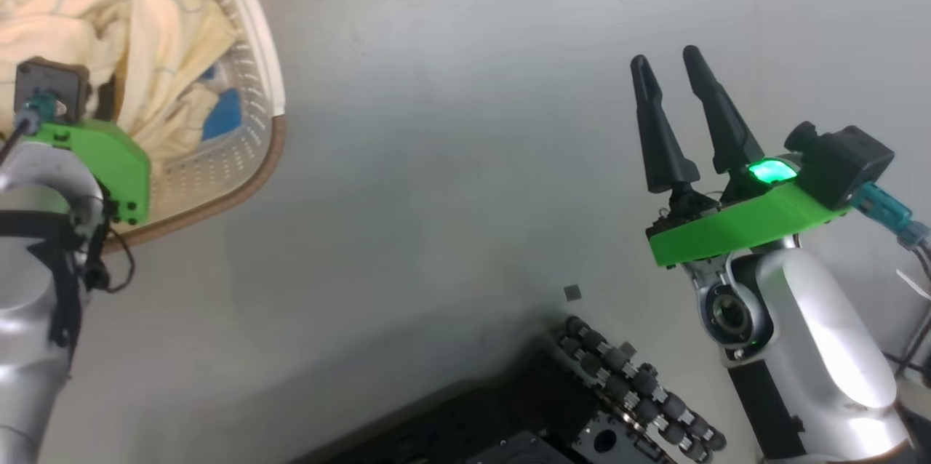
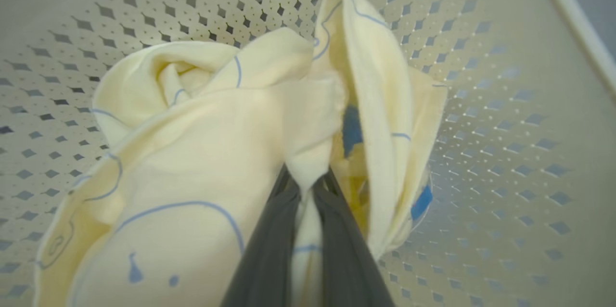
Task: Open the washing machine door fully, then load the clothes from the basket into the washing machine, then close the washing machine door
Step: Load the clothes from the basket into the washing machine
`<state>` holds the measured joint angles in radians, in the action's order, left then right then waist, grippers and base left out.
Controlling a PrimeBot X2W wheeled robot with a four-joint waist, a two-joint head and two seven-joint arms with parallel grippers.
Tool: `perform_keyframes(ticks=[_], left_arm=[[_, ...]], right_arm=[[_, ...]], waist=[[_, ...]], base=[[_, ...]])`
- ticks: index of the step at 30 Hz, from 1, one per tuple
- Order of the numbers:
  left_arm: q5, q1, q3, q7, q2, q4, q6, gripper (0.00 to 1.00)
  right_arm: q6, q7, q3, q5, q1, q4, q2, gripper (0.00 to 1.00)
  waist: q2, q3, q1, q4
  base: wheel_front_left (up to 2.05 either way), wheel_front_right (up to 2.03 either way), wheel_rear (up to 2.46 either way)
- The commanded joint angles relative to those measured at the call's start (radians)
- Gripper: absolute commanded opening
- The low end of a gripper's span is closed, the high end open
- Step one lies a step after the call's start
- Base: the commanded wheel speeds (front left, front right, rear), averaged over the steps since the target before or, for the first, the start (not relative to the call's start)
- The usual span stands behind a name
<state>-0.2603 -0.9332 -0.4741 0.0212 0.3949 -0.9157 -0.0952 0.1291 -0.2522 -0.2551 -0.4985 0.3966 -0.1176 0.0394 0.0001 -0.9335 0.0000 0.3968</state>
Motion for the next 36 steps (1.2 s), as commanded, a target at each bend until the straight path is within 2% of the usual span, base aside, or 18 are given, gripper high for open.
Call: perform_keyframes(ticks=[1, 10, 21, 36], left_arm=[[-0.025, 0.043, 0.039, 0.031, 0.009, 0.031, 0.006, 0.0], [-0.126, 0.152, 0.091, 0.142, -0.061, 0.091, 0.004, 0.0], [-0.227, 0.318, 0.15, 0.222, -0.129, 0.176, 0.011, 0.0], [-0.317, 0.487, 0.216, 0.238, -0.194, 0.27, 0.018, 0.0]], right_arm=[[0.002, -0.01, 0.003, 0.014, -0.036, 0.016, 0.011, 1.0], [0.002, -0.01, 0.063, 0.069, -0.067, 0.0, 0.011, 1.0], [0.002, -0.01, 0.112, 0.129, -0.138, -0.016, 0.011, 1.0], [0.002, -0.01, 0.13, 0.159, -0.235, -0.033, 0.011, 1.0]], waist=[[-0.0001, 0.045, 0.0, -0.041], [-0.0001, 0.158, 0.0, -0.124], [-0.0001, 0.326, 0.0, -0.202], [-0.0001, 0.511, 0.0, -0.254]], base=[[0.0, 0.0, 0.0], [0.0, 0.0, 0.0], [0.0, 0.0, 0.0], [0.0, 0.0, 0.0]])
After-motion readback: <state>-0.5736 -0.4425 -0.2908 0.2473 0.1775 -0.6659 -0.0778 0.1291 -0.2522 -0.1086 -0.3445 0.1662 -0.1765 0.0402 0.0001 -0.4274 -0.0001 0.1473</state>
